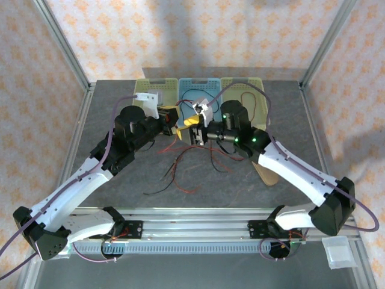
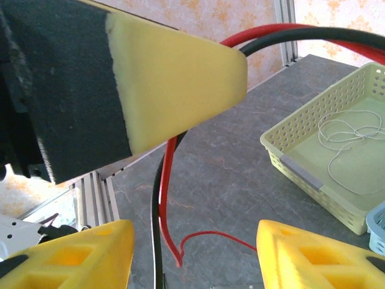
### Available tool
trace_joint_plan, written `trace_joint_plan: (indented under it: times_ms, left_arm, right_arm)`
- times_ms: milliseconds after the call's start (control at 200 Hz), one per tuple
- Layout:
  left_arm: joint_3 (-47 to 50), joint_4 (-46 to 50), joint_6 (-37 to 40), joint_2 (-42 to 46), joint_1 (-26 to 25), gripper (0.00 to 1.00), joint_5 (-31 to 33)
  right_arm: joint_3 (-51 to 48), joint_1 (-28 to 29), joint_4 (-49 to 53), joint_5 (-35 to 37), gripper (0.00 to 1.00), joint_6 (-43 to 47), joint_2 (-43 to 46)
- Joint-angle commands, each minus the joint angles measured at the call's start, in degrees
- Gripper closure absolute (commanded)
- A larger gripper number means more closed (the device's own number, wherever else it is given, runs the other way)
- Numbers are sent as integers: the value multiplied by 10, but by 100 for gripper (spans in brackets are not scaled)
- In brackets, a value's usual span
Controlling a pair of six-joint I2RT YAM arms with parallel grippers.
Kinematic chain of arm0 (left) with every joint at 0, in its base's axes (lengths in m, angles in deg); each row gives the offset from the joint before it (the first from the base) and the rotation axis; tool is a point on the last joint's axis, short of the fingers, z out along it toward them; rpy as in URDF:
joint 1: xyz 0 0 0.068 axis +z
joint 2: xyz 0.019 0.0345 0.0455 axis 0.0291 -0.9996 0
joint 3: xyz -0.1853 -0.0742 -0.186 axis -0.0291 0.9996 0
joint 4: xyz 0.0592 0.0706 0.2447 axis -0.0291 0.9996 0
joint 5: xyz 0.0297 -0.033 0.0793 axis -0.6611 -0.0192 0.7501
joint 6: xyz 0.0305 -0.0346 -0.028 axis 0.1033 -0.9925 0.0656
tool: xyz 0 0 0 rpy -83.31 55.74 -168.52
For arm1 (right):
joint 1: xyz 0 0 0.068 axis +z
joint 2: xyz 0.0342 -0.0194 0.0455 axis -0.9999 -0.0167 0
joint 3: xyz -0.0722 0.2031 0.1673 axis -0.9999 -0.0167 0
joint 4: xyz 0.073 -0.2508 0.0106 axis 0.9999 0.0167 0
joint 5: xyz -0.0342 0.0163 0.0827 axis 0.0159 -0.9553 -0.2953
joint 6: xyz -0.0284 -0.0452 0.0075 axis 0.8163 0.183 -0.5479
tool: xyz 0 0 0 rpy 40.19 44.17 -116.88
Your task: Untangle the cables
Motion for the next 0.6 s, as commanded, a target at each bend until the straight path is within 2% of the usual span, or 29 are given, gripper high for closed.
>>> trace_joint_plan:
  times_ms: [0, 175, 355, 596]
  left_arm:
    - [-5, -18, 1, -1, 1, 100, -1]
    - [-5, -20, 1, -4, 2, 100, -2]
    - [-7, -18, 0, -7, 1, 100, -4]
    - [-3, -20, -2, -4, 1, 100, -5]
  right_arm:
    - [27, 1, 59, -30, 44, 23, 13]
    - [48, 2, 124, -69, 48, 52, -2]
    - [57, 3, 114, -77, 62, 50, -13]
    - [67, 9, 94, -82, 75, 43, -25]
